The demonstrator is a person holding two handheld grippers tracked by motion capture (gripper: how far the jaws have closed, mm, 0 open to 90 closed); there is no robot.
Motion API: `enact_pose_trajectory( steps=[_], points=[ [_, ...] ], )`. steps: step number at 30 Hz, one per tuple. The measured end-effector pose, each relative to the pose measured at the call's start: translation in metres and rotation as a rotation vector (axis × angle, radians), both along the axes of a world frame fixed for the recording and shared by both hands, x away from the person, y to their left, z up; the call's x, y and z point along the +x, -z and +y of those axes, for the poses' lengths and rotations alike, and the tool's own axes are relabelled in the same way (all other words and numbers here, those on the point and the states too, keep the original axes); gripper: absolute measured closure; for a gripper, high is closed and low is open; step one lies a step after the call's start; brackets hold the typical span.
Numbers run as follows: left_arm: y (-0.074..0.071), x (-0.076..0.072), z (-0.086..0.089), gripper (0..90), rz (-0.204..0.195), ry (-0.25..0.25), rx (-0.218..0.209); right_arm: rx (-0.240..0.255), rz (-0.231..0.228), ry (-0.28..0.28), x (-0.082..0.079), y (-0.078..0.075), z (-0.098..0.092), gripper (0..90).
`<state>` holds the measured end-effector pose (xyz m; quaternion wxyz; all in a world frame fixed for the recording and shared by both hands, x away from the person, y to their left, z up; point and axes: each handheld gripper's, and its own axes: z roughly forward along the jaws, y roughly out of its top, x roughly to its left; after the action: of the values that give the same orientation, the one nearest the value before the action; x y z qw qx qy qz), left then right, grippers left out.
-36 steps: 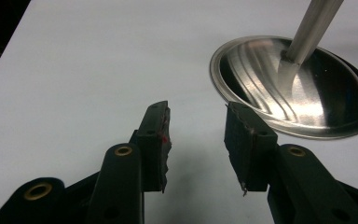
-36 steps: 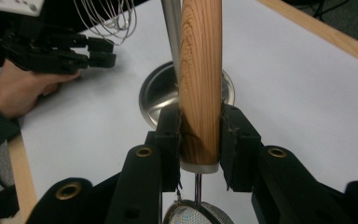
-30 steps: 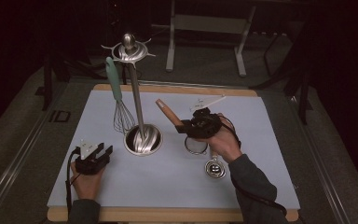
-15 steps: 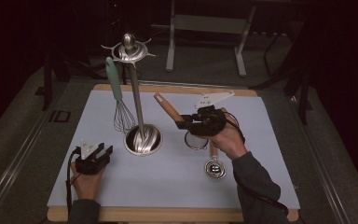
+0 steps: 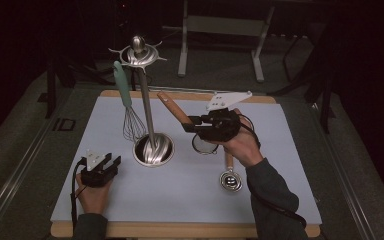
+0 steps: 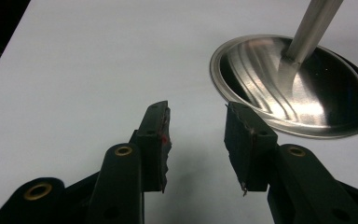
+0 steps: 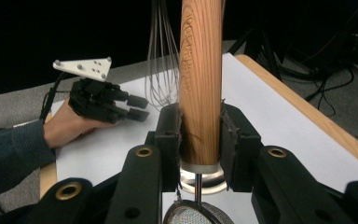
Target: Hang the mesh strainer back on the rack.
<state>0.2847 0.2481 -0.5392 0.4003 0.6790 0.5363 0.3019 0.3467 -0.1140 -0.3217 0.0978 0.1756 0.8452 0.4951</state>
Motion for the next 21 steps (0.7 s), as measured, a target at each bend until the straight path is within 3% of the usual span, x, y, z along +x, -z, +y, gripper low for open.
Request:
enact_pose_trajectory(
  steps=[10,21],
  points=[
    [0.0,0.0,0.0,60.5,0.001,0.001,0.0,0.038,-0.03,-0.037,-0.005,-0.011,0.007,70.9],
    [0.0,0.0,0.0,60.5,0.001,0.001,0.0,0.087,-0.049,-0.036,-0.006,-0.023,0.005,70.9]
  ],
)
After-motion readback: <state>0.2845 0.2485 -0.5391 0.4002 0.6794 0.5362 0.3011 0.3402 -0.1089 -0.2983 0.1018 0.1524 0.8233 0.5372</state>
